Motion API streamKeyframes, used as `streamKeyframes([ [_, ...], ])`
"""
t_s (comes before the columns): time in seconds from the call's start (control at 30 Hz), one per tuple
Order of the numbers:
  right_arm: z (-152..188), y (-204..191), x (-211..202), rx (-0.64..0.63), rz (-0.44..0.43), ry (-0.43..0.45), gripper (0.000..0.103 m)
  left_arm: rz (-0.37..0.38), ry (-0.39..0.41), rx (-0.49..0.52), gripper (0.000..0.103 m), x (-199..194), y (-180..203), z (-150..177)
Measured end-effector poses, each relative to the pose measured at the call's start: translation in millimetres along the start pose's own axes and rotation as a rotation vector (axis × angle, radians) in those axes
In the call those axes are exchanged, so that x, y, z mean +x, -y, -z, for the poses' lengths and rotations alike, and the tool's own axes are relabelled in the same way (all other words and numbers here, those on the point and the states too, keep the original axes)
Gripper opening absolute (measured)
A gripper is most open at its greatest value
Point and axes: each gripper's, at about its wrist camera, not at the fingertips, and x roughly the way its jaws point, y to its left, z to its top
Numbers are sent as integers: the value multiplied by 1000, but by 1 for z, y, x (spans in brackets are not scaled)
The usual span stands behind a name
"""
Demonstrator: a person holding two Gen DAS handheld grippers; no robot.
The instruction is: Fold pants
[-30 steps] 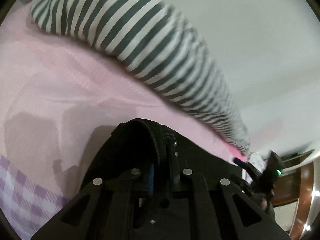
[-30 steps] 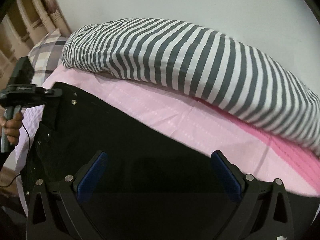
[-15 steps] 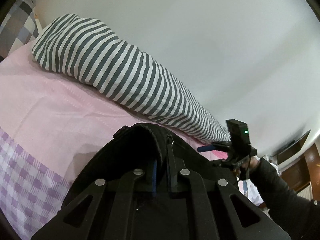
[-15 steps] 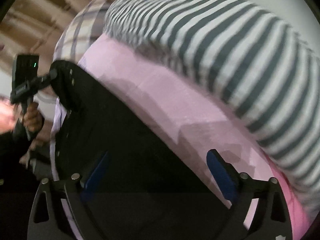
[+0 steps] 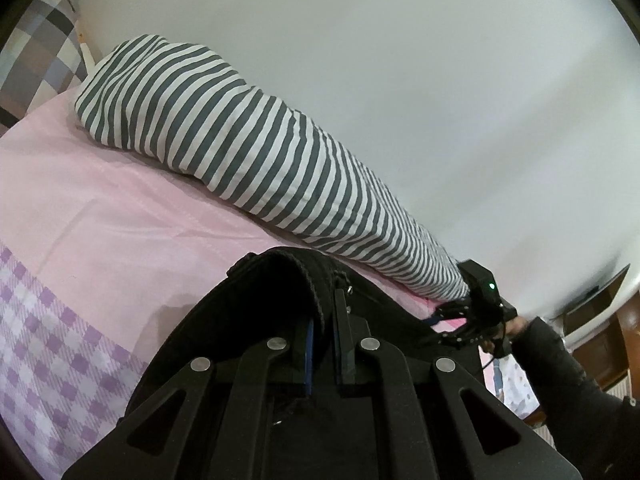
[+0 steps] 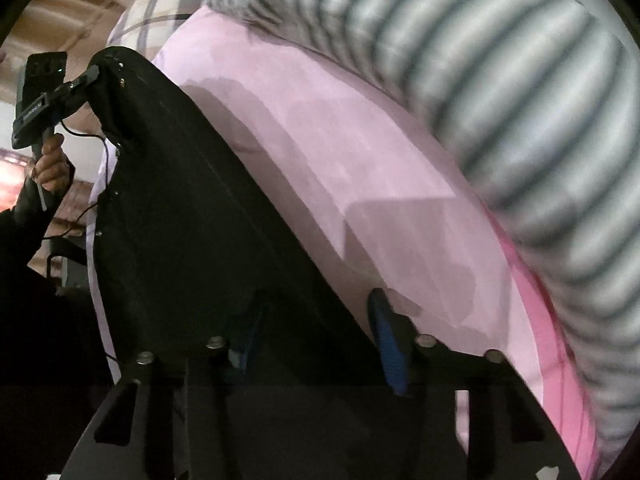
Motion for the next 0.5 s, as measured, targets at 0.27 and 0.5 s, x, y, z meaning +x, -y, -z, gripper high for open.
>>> streamKeyframes([
  [0.27, 33, -39, -17, 37, 244, 106, 10, -38, -1, 16, 7, 8, -4, -3],
  [0.5, 75, -117, -50, 135, 441, 284, 9, -46, 21, 105, 7, -19, 9, 11],
])
